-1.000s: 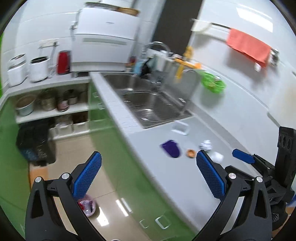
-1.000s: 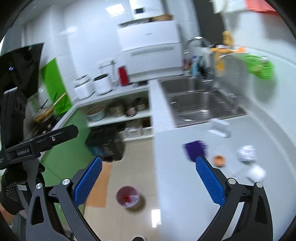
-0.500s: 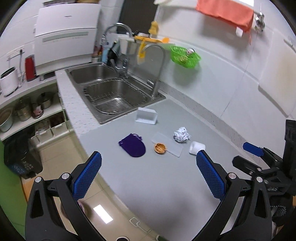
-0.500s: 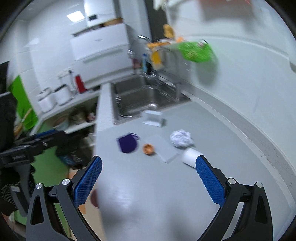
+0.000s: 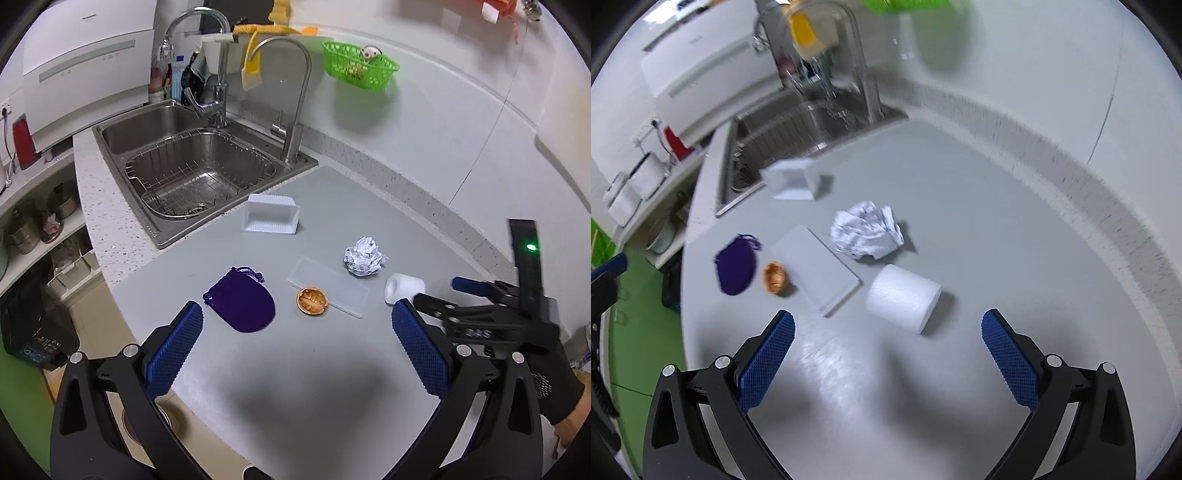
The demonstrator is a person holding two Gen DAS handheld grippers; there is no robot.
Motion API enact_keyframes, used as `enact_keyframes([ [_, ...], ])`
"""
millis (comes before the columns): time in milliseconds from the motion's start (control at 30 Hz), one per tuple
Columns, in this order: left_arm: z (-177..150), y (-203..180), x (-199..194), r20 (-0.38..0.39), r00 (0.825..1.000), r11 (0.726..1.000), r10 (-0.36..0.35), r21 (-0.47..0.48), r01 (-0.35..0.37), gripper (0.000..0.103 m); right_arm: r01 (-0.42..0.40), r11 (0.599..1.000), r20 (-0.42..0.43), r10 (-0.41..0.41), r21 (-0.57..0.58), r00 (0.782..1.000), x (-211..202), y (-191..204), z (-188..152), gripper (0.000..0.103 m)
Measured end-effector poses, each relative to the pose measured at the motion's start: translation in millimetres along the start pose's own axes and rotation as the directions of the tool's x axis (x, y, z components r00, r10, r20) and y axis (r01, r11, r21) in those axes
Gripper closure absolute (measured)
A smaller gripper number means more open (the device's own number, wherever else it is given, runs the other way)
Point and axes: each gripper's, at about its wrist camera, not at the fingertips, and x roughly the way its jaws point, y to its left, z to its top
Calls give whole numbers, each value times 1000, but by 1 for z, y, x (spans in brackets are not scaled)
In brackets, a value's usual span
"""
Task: Collect trash
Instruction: 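Grasp the white foam roll with the right gripper, then grasp the crumpled white paper with the left gripper while the right gripper holds the foam roll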
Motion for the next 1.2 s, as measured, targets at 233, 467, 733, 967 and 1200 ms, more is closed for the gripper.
enact_keyframes([
  [233, 0, 5, 16, -32, 999, 1000, -1, -15, 1, 3, -16, 999, -76, 18, 28, 997, 40, -7, 8, 15],
  [467, 3, 6, 24, -43, 999, 1000, -7, -18, 6, 3, -39, 998, -99, 43, 49, 994, 47, -14, 11, 48],
  [733, 6, -3, 30, -48, 999, 1000, -16, 10, 16, 3, -30, 999, -63, 29, -14, 998, 29, -4, 8, 51],
  [967, 13, -14, 55, -71, 997, 999, -27, 39, 30, 3, -34, 999, -36, 33, -37, 999, -4, 1, -3, 51],
  [1200, 31, -44, 99, -104, 993, 994, -54, 88, 63, 3, -25, 999, -23, 24, -46, 999, -29, -4, -18, 51],
])
